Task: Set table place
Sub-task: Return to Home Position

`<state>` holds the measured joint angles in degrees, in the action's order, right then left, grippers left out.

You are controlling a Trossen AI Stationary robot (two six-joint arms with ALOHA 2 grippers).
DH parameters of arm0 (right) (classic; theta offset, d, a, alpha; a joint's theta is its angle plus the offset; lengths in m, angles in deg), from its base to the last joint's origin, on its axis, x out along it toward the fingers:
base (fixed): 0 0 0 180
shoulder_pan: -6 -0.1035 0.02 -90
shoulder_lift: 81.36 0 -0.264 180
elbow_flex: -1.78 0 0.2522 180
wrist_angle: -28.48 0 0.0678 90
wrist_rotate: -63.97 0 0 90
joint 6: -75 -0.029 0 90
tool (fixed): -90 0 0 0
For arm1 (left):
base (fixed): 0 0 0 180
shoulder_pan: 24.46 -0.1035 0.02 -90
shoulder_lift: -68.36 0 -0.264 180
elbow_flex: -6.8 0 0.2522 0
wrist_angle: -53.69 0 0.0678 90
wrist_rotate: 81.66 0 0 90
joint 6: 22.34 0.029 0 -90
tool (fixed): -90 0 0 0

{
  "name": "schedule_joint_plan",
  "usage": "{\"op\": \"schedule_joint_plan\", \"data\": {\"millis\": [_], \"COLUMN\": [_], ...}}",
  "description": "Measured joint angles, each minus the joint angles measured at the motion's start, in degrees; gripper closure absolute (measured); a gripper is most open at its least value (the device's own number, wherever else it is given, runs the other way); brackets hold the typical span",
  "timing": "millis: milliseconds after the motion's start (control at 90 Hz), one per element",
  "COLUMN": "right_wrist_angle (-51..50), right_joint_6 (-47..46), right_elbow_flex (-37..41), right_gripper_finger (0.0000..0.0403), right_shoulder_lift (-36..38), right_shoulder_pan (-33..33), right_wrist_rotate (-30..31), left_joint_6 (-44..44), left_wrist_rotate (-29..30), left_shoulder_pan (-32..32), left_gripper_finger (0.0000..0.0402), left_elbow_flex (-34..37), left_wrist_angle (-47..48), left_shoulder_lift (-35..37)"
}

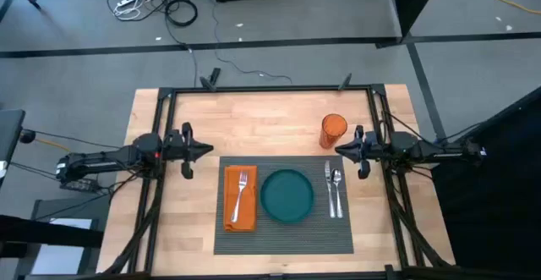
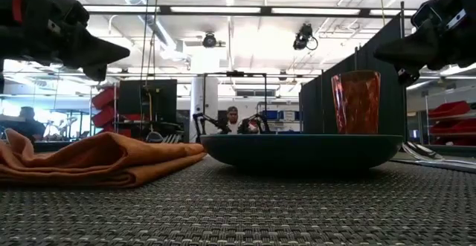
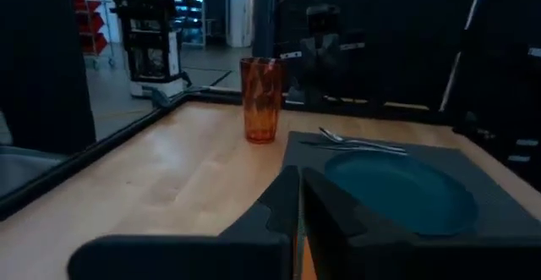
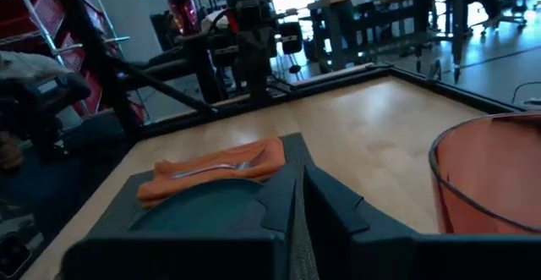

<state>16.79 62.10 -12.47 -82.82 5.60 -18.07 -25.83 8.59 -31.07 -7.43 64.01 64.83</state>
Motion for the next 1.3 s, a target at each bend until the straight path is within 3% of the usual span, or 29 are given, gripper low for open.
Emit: {"op": "schedule_joint_plan", "data": {"millis": [222, 1300], "right_wrist_angle": [0.06, 0.02], "right_joint_6": [0.02, 1.14], "right_elbow_flex": [0.02, 0.06], "right_gripper_finger": [0.0398, 0.0398], "right_shoulder_lift": [0.0, -0.02], "right_shoulder_pan": [0.0, 0.0], "right_wrist_rotate": [0.47, 0.36], "left_joint_6": [-2.48, -0.61], "left_wrist_rotate": [2.11, 0.59], "left_shoulder_pan": [0.56, 2.14], "left_gripper_finger": [0.0402, 0.0402], "left_elbow_flex": [0.0, 0.02], "left_wrist_angle": [2.64, 1.23], "left_shoulder_lift": [0.8, 0.94]}}
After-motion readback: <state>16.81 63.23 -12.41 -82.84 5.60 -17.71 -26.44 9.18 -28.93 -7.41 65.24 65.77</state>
